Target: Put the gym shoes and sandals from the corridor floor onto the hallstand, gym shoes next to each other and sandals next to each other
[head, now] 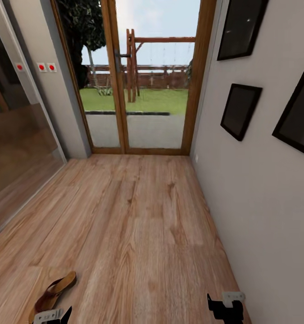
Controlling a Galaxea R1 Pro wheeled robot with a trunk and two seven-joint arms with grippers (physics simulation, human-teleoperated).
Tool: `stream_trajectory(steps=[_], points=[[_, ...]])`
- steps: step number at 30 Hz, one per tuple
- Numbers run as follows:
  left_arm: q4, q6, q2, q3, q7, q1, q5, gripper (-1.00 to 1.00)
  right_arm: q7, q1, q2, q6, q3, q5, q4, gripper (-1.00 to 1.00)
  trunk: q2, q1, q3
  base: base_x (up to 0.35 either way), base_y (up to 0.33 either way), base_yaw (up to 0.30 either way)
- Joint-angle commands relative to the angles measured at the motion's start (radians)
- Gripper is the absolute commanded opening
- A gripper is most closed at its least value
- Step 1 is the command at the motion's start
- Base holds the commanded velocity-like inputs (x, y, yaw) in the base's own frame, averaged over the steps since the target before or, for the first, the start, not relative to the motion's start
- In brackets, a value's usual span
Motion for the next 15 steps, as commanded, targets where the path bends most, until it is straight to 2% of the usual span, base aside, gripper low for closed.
stream_trajectory(steps=[1, 15], points=[[0.001, 0.001, 0.0, 0.002, -0.01, -0.001, 0.01, 1.0, -0.004, 0.0, 0.0, -0.002, 0.009, -0.008, 0.0, 1.0, 0.0, 0.0, -0.001, 0.132, -0.037, 0.0], [0.001, 0.001, 0.0, 0.002, -0.01, -0.001, 0.01, 1.0, -0.004, 0.0, 0.0, -0.002, 0.009, -0.008, 0.0, 1.0, 0.0, 0.0, -0.001, 0.048, -0.008, 0.0]])
